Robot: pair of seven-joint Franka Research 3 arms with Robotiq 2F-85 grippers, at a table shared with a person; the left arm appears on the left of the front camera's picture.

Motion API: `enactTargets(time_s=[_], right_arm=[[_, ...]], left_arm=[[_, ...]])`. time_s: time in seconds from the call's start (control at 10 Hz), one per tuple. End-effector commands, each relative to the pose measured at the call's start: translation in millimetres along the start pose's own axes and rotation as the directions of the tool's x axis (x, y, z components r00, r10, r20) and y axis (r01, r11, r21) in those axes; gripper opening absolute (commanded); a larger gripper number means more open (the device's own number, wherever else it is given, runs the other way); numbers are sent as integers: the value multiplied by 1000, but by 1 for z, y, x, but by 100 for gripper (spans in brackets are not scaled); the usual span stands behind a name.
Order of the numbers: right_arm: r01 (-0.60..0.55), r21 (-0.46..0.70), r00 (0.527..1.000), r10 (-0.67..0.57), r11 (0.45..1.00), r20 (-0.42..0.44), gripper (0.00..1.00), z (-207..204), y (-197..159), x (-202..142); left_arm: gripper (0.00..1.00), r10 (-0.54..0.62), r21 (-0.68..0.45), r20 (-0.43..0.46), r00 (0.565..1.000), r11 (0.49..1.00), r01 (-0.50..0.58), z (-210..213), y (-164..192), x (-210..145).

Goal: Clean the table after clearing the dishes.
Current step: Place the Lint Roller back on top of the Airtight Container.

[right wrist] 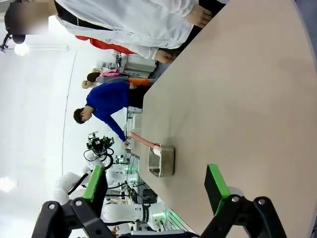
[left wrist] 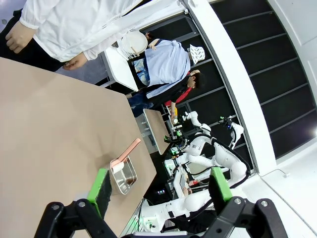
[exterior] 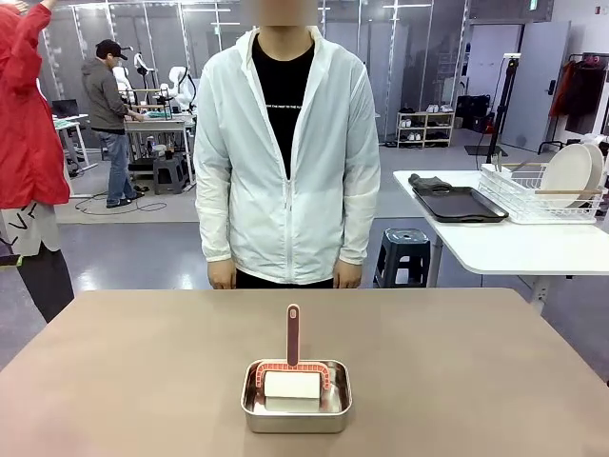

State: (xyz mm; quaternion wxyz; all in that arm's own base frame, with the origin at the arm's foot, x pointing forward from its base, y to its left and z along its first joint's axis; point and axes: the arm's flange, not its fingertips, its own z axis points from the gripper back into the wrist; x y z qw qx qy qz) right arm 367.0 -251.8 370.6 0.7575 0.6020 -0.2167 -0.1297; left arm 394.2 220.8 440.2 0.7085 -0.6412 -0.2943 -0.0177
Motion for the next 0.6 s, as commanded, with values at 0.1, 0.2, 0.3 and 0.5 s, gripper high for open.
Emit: enactTargets(time_s=[0.1, 0.2, 0.3, 0.5], right_arm=[[1, 3, 1000, -1, 1000, -13, 100, 0, 5, -1], [1, 3, 1000, -1, 1000, -13, 100, 0, 5, -1], [1, 3, 1000, -1, 1000, -13, 100, 0, 5, -1], [1, 3, 1000, -1, 1000, -13, 100, 0, 5, -1]], left_arm=[[100, -1, 1, 1, 1000, 1000, 1, 2, -3, -3], [100, -1, 1, 1, 1000, 1000, 1, 2, -3, -3], [100, -1, 1, 1, 1000, 1000, 1, 2, -3, -3], [100, -1, 1, 1, 1000, 1000, 1, 2, -3, -3]])
